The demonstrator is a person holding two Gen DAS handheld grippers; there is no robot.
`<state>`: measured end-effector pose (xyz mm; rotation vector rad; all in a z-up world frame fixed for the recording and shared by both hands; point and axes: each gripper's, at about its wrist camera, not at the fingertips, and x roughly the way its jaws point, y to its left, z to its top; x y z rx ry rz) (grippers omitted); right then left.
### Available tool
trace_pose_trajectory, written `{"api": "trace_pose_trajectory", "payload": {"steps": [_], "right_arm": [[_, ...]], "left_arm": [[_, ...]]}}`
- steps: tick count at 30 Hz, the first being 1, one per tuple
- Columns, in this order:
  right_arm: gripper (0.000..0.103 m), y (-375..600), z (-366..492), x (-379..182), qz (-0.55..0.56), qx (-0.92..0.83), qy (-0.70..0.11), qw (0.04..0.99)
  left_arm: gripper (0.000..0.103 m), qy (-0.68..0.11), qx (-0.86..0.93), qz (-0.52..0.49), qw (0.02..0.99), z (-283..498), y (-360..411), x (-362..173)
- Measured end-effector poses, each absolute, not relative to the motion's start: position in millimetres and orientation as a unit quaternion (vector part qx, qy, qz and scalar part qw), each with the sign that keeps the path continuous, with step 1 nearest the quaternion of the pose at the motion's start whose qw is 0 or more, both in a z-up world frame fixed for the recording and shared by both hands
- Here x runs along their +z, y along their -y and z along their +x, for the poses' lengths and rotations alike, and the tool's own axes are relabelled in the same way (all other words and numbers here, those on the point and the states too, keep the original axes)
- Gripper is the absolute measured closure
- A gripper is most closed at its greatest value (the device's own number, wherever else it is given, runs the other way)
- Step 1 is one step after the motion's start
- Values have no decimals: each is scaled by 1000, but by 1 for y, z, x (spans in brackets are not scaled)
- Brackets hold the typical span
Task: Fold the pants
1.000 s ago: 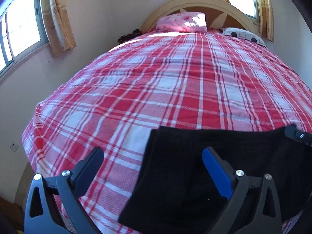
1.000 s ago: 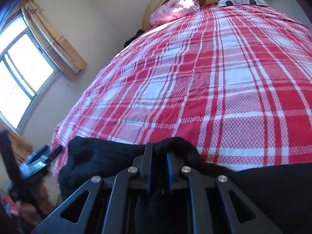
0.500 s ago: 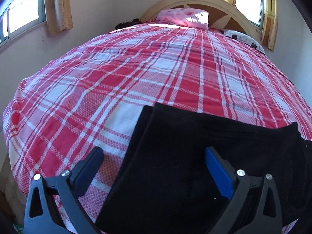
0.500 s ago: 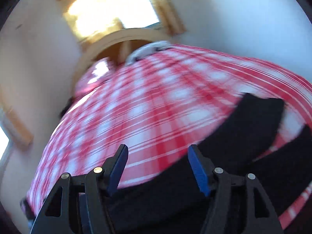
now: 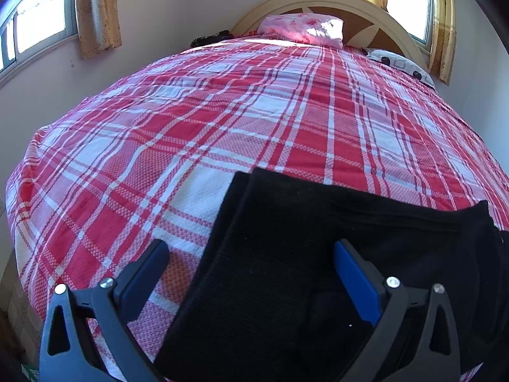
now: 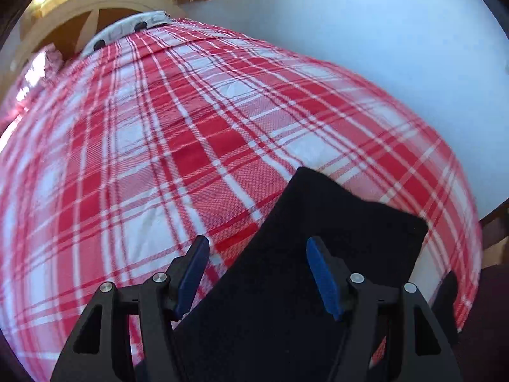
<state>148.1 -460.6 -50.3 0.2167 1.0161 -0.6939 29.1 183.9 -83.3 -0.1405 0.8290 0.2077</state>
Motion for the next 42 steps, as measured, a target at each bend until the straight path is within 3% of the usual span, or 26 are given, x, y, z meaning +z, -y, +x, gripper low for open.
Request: {"api": "trace_pose_trajectory", "payload": {"steps": [1,3,4,5,7,11,15,19,25,32,35,40,42], "right_arm": [[38,461,148,-52,96,-330,-482,806],[57,461,143,-49,102,-339,-477,804],[77,464,137,-45,107,-348,-473,802],[88,471,129,-41,129,-345,-464,806],[97,486,111,-33,184,-323,-448,813],[97,498,71,-10,262,-251,-398,843],[97,494,-6,32,311,-169,-297,887],[97,500,-87,40,359,-135,-224,896],[97,532,-167,-19,425,-194,-226,855],[91,546,-192,-83,518,-211,-247,791],[91,547,-202,-78,521,-236,-235,786],[90,542,-211,-19,405,-342,-194,826],[84,543,-191,-2,365,-289,-202,862]], "left_arm": [[0,-402,100,-68,908,29,-184,-83],[0,-401,100,-68,908,29,-184,-84],[0,-401,100,-69,908,29,-184,-84],[0,-401,100,-68,908,29,-184,-84],[0,-400,101,-68,908,29,-184,-83],[0,-401,101,-68,908,29,-184,-84],[0,-401,100,-68,908,29,-184,-84],[0,-401,100,-68,908,29,-184,-84],[0,-402,102,-68,907,31,-185,-83],[0,-402,102,-67,907,31,-185,-84],[0,-402,102,-67,907,31,-185,-84],[0,-403,104,-65,907,31,-184,-84],[0,-402,107,-64,907,31,-184,-84]]}}
